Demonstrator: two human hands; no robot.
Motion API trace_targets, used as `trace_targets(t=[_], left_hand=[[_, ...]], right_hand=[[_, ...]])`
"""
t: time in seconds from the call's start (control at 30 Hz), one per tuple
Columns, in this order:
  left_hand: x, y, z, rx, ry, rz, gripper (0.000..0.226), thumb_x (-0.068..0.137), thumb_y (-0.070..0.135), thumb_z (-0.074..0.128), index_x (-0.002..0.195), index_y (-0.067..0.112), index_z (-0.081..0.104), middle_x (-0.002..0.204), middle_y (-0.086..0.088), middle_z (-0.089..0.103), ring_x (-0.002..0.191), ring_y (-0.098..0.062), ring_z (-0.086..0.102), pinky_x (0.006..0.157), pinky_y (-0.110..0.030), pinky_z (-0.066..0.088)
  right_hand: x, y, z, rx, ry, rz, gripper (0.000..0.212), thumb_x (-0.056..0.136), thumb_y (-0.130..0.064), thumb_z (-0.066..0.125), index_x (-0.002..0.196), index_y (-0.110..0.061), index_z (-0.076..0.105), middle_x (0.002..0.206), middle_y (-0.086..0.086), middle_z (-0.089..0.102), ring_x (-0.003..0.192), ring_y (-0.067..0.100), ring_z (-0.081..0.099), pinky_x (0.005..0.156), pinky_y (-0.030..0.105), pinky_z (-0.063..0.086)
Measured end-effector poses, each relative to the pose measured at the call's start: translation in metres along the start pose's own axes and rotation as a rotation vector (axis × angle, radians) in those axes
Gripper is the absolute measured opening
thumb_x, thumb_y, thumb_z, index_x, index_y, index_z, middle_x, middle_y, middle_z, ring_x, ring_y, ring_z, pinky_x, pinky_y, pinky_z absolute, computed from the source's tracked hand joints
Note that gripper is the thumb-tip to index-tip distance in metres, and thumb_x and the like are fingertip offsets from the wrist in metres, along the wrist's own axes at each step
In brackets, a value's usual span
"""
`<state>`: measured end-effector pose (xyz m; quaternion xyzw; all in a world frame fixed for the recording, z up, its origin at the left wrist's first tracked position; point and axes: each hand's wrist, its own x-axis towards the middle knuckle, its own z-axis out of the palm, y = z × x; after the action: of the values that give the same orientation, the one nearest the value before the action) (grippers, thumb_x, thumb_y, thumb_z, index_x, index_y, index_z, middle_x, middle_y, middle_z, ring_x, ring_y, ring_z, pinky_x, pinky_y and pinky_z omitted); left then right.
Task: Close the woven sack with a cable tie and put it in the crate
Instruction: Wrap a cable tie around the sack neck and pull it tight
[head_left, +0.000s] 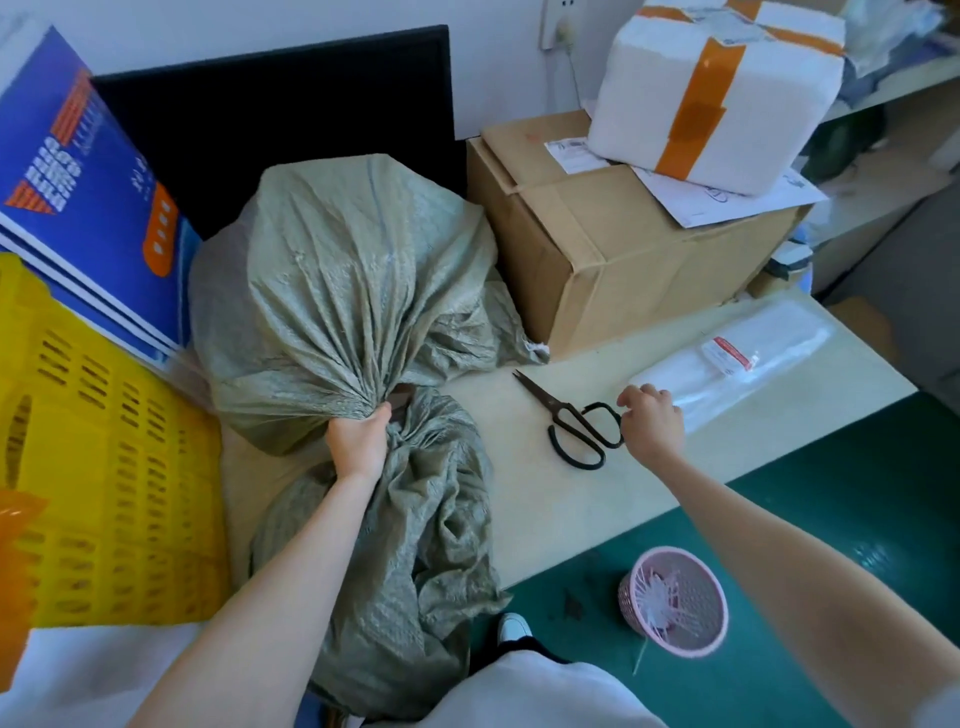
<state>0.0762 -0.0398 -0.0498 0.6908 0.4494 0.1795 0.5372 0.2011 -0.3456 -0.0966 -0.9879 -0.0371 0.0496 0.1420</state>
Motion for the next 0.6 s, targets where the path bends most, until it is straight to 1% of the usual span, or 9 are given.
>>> trace_targets(t=[0.1, 0.2, 0.27, 0.33, 0.4, 0.5, 0.57, 0.6], left_hand=[[0.001, -0.002, 0.001, 0.013, -0.014, -0.002, 0.030, 0.085, 0.015, 0.068, 0.105, -0.007, 0.065, 0.111, -0.018, 0.066, 0.102, -0.027, 0.062, 0.088, -0.031, 0.045], [0.005, -0.006, 0.002, 0.023, -0.018, -0.014, 0.032, 0.085, 0.017, 0.069, 0.101, -0.010, 0.065, 0.107, -0.021, 0.067, 0.102, -0.033, 0.063, 0.091, -0.040, 0.048], [0.007, -0.008, 0.002, 0.030, -0.024, -0.011, 0.033, 0.084, 0.019, 0.069, 0.098, -0.011, 0.065, 0.105, -0.024, 0.067, 0.101, -0.036, 0.063, 0.091, -0.043, 0.049], [0.008, -0.008, 0.002, 0.038, -0.027, -0.010, 0.035, 0.084, 0.019, 0.069, 0.098, -0.012, 0.064, 0.105, -0.026, 0.067, 0.102, -0.038, 0.063, 0.091, -0.045, 0.049], [0.007, -0.007, 0.003, 0.029, -0.031, -0.004, 0.033, 0.084, 0.017, 0.069, 0.102, -0.009, 0.065, 0.108, -0.023, 0.067, 0.103, -0.036, 0.063, 0.093, -0.042, 0.048], [0.005, -0.005, 0.002, 0.022, -0.036, 0.023, 0.030, 0.084, 0.015, 0.069, 0.109, -0.001, 0.066, 0.114, -0.013, 0.067, 0.107, -0.028, 0.061, 0.098, -0.037, 0.046], [0.005, -0.005, 0.001, 0.025, -0.041, 0.038, 0.030, 0.084, 0.015, 0.069, 0.111, 0.001, 0.066, 0.115, -0.010, 0.067, 0.108, -0.026, 0.060, 0.100, -0.038, 0.045], [0.005, -0.005, 0.001, 0.025, -0.041, 0.041, 0.031, 0.084, 0.015, 0.069, 0.111, 0.002, 0.066, 0.116, -0.010, 0.066, 0.109, -0.026, 0.060, 0.101, -0.038, 0.045]], right_hand=[[0.002, 0.016, 0.003, -0.275, -0.059, -0.070, 0.040, 0.087, -0.001, 0.046, 0.123, -0.016, 0.056, 0.120, 0.010, 0.050, 0.111, 0.031, 0.044, 0.089, 0.037, 0.035], [0.004, 0.025, -0.001, -0.618, -0.090, -0.172, 0.042, 0.085, -0.006, 0.053, 0.124, -0.021, 0.053, 0.123, 0.006, 0.046, 0.111, 0.028, 0.044, 0.089, 0.034, 0.037], [0.006, 0.025, -0.005, -0.739, -0.105, -0.201, 0.047, 0.083, -0.010, 0.058, 0.127, -0.023, 0.048, 0.127, 0.006, 0.044, 0.116, 0.027, 0.044, 0.092, 0.033, 0.036], [0.009, 0.023, -0.008, -0.841, -0.118, -0.233, 0.050, 0.081, -0.014, 0.061, 0.128, -0.022, 0.046, 0.127, 0.004, 0.045, 0.116, 0.025, 0.045, 0.094, 0.032, 0.034], [0.011, 0.017, -0.010, -0.953, -0.123, -0.283, 0.043, 0.081, -0.014, 0.060, 0.122, -0.021, 0.051, 0.120, 0.001, 0.049, 0.111, 0.022, 0.048, 0.092, 0.030, 0.034], [0.013, 0.009, -0.013, -1.097, -0.163, -0.346, 0.030, 0.082, -0.009, 0.056, 0.108, -0.022, 0.059, 0.108, -0.003, 0.053, 0.100, 0.018, 0.050, 0.088, 0.028, 0.032], [0.014, 0.006, -0.015, -1.179, -0.209, -0.369, 0.027, 0.081, -0.008, 0.055, 0.101, -0.025, 0.060, 0.099, -0.006, 0.053, 0.095, 0.016, 0.050, 0.084, 0.028, 0.031], [0.013, 0.004, -0.017, -1.198, -0.235, -0.368, 0.026, 0.081, -0.007, 0.054, 0.096, -0.027, 0.060, 0.090, -0.008, 0.051, 0.090, 0.014, 0.049, 0.081, 0.028, 0.030]])
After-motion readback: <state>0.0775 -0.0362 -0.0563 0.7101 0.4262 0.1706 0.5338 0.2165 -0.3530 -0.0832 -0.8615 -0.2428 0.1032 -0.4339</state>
